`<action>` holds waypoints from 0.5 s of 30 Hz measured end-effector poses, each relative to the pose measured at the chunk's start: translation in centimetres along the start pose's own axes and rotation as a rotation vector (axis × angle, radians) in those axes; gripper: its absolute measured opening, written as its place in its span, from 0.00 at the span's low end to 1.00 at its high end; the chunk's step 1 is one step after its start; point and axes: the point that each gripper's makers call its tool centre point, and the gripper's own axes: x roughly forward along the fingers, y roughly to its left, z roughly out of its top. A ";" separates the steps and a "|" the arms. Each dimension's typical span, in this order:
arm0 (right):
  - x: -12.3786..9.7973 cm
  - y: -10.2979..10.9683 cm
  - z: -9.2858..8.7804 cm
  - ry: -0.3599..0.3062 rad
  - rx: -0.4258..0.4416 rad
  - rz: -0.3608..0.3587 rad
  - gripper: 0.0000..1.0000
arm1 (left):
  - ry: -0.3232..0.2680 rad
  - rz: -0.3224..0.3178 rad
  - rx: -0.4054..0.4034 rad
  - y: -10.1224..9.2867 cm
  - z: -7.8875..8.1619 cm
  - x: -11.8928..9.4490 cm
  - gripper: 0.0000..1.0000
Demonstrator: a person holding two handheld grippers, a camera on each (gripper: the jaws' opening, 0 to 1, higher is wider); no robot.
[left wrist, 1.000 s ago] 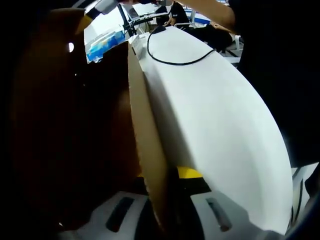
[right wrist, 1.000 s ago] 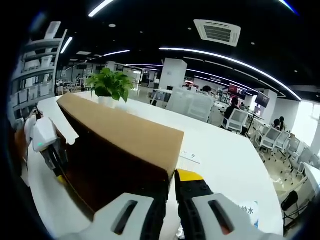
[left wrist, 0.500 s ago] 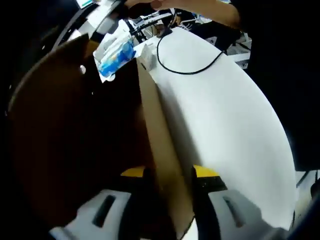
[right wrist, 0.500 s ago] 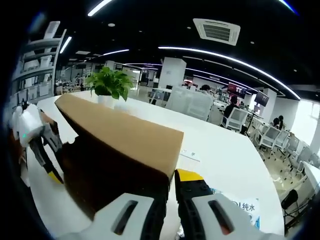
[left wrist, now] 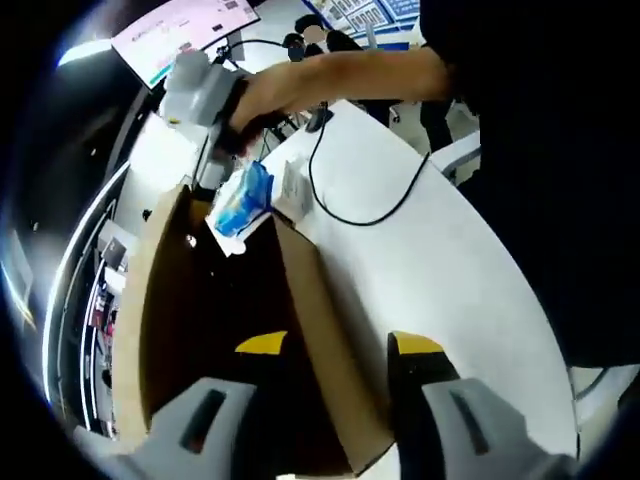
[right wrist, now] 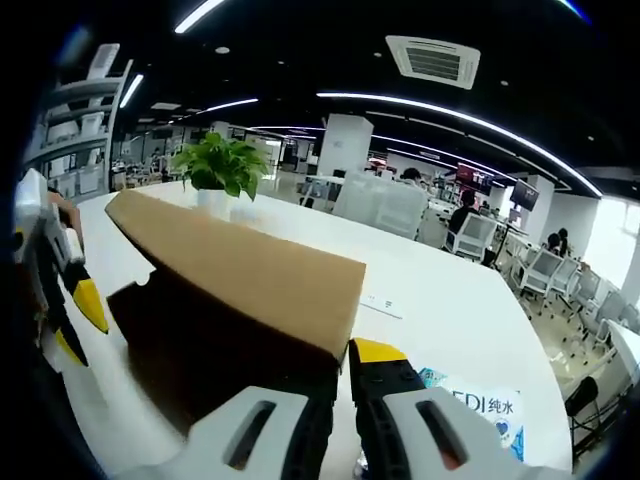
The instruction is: Operate the shoe box by opening the lid, removing the specified soft item, and placing it in the target area until the item is outside and the box remains undamaged.
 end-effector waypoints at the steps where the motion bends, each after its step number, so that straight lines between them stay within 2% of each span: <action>1: 0.0 0.0 0.0 0.000 0.000 0.000 0.03 | -0.005 0.002 0.000 0.0 0.1 -0.2 0.40; 4: 0.0 0.0 -0.1 -0.001 -0.002 0.000 0.03 | -0.024 0.037 0.012 1.0 0.9 -1.3 0.40; 9: -0.1 0.1 -0.1 0.000 -0.009 0.002 0.03 | -0.086 0.141 -0.013 4.5 1.7 -4.1 0.41; 13: -0.1 0.1 -0.2 0.000 -0.018 0.004 0.03 | -0.014 0.253 -0.033 8.2 -0.3 -5.5 0.41; 15: -0.1 0.1 -0.2 -0.001 -0.021 0.004 0.03 | -0.002 0.302 -0.072 9.9 -0.9 -6.1 0.43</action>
